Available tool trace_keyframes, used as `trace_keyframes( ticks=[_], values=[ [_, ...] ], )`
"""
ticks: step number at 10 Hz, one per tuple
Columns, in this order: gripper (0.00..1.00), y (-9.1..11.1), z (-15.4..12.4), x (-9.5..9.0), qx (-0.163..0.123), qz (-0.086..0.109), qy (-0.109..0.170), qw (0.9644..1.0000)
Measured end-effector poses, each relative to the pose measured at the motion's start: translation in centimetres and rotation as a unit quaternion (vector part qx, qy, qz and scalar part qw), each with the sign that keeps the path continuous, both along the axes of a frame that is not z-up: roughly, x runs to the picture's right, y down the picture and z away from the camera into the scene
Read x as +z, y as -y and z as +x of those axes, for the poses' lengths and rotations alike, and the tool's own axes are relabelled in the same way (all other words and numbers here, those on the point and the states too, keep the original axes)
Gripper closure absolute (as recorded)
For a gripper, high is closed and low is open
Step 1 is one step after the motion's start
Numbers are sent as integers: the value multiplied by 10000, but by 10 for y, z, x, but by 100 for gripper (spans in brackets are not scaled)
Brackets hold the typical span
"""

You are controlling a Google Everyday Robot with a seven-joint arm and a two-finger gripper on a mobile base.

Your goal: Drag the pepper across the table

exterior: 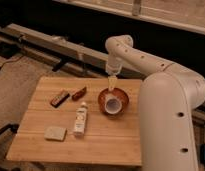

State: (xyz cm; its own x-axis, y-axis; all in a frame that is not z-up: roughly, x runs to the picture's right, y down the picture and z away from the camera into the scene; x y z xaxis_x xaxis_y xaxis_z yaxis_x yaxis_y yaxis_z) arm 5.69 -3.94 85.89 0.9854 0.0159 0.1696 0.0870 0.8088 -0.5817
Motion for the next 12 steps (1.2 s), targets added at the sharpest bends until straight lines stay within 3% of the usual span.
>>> trace_keyframes(
  ticks=[2,5,7,12],
  values=[
    [20,-1,-1,0,-43,3,-24,10000],
    [20,-10,-34,6,-630,60,194,9978],
    [20,-16,-73,20,-1089,113,471,9929],
    [20,-26,-123,51,-1753,68,1062,9787]
  ],
)
